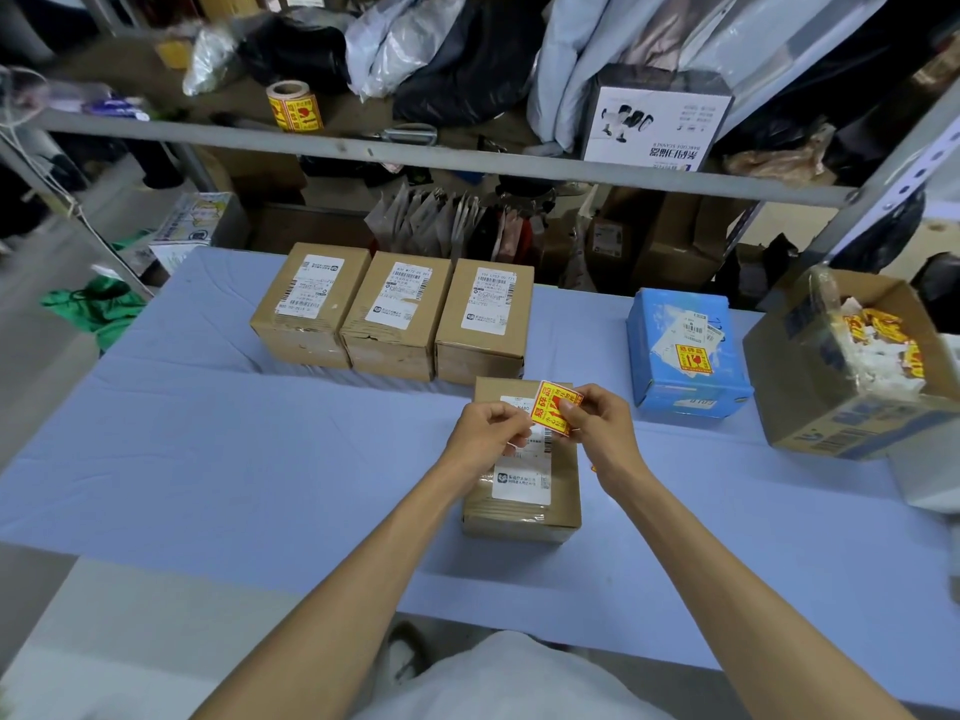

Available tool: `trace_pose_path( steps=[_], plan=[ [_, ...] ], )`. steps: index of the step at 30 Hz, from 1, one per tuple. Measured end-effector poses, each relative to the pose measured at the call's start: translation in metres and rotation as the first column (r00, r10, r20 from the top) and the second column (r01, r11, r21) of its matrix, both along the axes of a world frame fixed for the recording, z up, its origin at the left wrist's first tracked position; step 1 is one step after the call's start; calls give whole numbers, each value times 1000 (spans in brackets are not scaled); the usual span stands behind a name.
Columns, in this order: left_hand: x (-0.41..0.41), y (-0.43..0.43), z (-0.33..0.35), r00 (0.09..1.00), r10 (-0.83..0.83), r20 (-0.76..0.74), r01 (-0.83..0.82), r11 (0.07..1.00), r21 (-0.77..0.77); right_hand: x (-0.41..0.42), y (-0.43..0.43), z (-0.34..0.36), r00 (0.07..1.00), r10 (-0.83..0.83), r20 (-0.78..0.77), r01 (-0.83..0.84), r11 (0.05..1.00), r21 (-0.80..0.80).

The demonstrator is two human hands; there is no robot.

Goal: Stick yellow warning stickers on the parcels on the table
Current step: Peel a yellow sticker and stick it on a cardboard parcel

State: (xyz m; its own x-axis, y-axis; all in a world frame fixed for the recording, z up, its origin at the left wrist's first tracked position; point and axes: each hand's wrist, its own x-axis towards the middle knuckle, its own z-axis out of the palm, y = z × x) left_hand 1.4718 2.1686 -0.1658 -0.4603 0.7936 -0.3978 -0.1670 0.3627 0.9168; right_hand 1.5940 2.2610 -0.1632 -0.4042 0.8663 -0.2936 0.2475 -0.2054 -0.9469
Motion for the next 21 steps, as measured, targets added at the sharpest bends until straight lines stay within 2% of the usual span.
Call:
trace_pose_path(
  steps=[11,16,18,21],
  plan=[
    [-1,0,4,999,-37,18,37,999,40,0,5,-2,999,-39,8,39,999,-17],
    [0,1,6,999,-43,27,42,997,58,1,0,-6,994,-38,105,23,990,139],
    [1,2,7,998,-51,37,49,996,73,3,-2,-7,996,-13,89,-7,976,216],
    [1,4,9,998,-56,35,53,995,82,2,-6,-6,996,84,16,-85,974,208]
  ],
)
